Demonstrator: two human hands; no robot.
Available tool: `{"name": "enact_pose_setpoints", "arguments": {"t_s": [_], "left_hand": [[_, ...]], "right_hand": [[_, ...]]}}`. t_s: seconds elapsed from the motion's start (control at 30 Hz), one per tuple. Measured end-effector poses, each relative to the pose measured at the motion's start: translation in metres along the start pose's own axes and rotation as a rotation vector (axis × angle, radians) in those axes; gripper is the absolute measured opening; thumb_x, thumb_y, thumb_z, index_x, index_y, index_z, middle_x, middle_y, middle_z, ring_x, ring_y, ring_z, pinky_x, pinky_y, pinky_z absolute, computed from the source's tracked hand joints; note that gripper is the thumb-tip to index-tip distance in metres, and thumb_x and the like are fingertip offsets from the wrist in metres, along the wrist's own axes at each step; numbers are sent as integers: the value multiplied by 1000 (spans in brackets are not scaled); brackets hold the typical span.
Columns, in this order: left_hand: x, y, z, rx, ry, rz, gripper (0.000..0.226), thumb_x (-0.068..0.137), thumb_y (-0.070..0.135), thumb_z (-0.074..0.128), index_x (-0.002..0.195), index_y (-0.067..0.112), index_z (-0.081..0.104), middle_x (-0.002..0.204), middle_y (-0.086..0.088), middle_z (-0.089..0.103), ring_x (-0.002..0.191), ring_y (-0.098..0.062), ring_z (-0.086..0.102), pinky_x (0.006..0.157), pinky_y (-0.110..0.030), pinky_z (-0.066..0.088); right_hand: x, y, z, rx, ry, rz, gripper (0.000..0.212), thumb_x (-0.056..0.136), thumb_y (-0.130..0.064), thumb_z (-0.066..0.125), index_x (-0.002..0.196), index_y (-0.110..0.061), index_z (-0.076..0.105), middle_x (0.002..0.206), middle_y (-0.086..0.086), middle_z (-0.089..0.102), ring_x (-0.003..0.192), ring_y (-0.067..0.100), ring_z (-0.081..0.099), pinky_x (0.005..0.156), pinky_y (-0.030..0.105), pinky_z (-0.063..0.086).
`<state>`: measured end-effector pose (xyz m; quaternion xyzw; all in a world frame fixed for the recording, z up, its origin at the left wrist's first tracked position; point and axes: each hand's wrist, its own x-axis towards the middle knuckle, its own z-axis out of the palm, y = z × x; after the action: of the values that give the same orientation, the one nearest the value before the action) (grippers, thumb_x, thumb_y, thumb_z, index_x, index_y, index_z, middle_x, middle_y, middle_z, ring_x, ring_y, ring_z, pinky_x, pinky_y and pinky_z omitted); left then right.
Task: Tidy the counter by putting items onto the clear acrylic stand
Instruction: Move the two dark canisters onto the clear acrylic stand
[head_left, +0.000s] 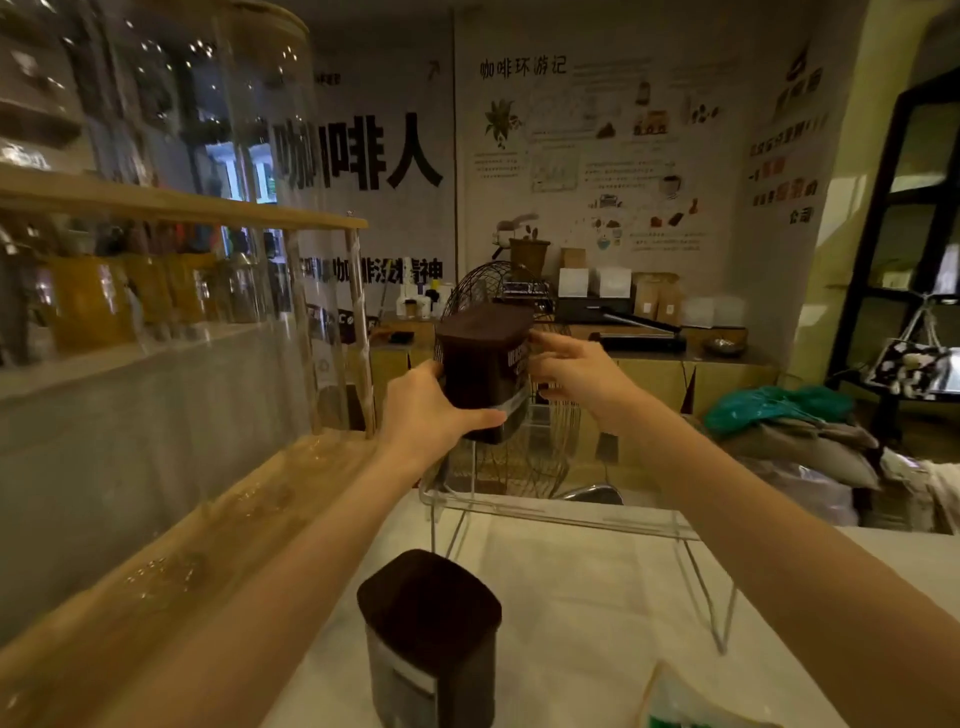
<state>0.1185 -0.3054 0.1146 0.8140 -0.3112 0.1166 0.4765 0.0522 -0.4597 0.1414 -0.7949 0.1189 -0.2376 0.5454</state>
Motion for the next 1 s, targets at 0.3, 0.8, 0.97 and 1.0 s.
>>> {"name": "enact_pose_setpoints", "arguments": {"t_s": [0.3, 0.8, 0.97, 1.0], "left_hand": [[29, -35, 42, 188, -34, -60, 73, 53, 46, 82, 112, 12, 54, 114, -7, 67, 106, -23, 61, 73, -29, 48], [42, -44, 52, 303, -19, -77, 72, 58, 55, 75, 112, 11, 53, 112, -10, 66, 104, -29, 61, 74, -38, 52], [44, -42, 47, 316, -117, -49, 78, 60, 60, 71, 118, 11, 48, 113, -10, 64, 103, -29, 61, 72, -37, 52], [45, -42, 45, 320, -151, -39, 80, 61, 62, 68, 119, 12, 47, 114, -10, 64, 103, -29, 61, 75, -38, 54]], "right_hand": [[44, 45, 16, -21, 26, 103, 45, 92, 1, 42, 136, -12, 43, 122, 14, 61, 112, 29, 59, 96, 42, 49], [51, 67, 29, -148, 113, 63, 34, 90, -6, 51, 124, -5, 47, 128, 14, 56, 116, 27, 53, 94, 36, 48], [32, 64, 29, -378, 26, 11, 40, 88, -14, 54, 127, -7, 46, 129, 13, 57, 118, 27, 52, 96, 37, 46], [26, 61, 29, -417, 3, 4, 40, 88, -16, 55, 127, -7, 47, 128, 12, 57, 117, 27, 53, 94, 35, 46]]}}
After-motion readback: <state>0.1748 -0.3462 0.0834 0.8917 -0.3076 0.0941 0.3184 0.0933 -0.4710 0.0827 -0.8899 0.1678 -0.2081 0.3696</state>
